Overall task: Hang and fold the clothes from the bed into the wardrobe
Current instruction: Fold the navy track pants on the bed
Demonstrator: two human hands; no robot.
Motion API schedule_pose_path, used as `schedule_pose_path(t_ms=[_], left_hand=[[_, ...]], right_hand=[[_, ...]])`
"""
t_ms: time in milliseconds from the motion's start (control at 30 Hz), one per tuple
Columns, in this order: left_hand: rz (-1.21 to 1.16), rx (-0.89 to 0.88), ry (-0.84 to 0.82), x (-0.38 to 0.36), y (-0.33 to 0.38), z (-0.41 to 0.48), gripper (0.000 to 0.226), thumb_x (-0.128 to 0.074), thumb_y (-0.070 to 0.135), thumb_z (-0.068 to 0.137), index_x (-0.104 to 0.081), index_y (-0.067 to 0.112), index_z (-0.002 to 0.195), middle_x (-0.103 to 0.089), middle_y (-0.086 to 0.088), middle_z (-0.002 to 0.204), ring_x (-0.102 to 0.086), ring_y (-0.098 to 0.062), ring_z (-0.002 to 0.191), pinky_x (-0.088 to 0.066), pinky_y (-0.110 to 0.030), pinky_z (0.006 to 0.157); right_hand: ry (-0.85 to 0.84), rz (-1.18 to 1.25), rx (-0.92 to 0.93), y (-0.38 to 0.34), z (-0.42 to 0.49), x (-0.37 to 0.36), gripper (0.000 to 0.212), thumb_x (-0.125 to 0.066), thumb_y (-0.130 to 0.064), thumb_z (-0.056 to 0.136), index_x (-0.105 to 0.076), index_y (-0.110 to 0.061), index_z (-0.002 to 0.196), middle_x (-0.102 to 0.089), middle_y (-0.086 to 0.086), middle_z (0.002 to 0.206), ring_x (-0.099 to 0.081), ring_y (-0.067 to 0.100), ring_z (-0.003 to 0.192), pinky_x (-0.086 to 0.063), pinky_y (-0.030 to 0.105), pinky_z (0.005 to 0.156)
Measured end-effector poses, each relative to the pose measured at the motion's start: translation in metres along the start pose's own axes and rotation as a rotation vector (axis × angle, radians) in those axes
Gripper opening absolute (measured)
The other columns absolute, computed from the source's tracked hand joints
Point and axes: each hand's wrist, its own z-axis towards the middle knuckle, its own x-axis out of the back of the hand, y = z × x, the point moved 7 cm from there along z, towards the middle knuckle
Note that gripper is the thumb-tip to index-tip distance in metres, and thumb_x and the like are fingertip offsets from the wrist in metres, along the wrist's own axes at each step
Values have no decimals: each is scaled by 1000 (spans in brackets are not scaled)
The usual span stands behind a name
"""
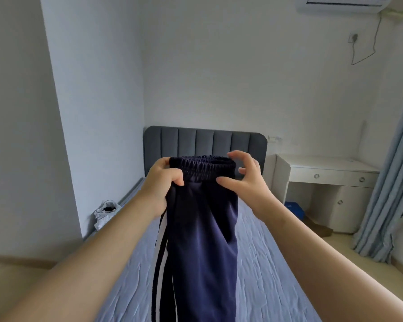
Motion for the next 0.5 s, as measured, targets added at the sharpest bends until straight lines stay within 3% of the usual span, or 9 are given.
schedule_pose_path(t_ms=[100,233,300,367,400,500], left_hand=[[-57,58,-59,12,5,-6,36,-31,-10,68,-55,14,80,-52,-2,69,-50,-17,60,-45,-23,51],[-91,54,-146,22,12,-15,35,-36,-2,72,-59,21,86,-60,1,73,-58,-13,62,-49,-21,51],[31,32,-240,21,16,-22,23,-57,12,74,-60,26,93,-67,5,77,-65,-10,67,-52,-21,54],[263,50,-322,21,14,-26,33,-75,30,69,-61,27,98,-72,10,83,-69,-7,75,-54,-20,60],[332,68,-334,22,13,-26,34,-71,34,69,-63,25,100,-73,10,87,-70,-7,79,-54,-19,63],[302,85,-263,33,19,-25,20,-66,24,76,-67,16,95,-74,2,89,-71,-12,81,-56,-20,66]], right_hand=[[-199,68,70,-10,3,-23,47,-79,-23,71,-50,-47,99,-54,-9,113,-57,13,102,-52,31,89],[-73,-32,171,-23,9,-26,27,-77,-37,72,-51,-41,80,-59,-19,75,-59,-1,70,-55,20,67],[-29,29,176,-26,13,-26,21,-73,-40,75,-53,-36,75,-59,-21,66,-58,-3,62,-54,20,63],[-6,43,153,-28,15,-27,19,-70,-42,77,-55,-31,75,-59,-17,65,-57,-1,63,-53,24,63],[-6,43,142,-27,16,-29,19,-70,-42,78,-56,-30,77,-59,-15,69,-57,2,67,-53,25,65],[-63,182,61,-21,16,-36,25,-72,-37,77,-57,-33,97,-60,-12,99,-62,11,94,-55,30,80]])
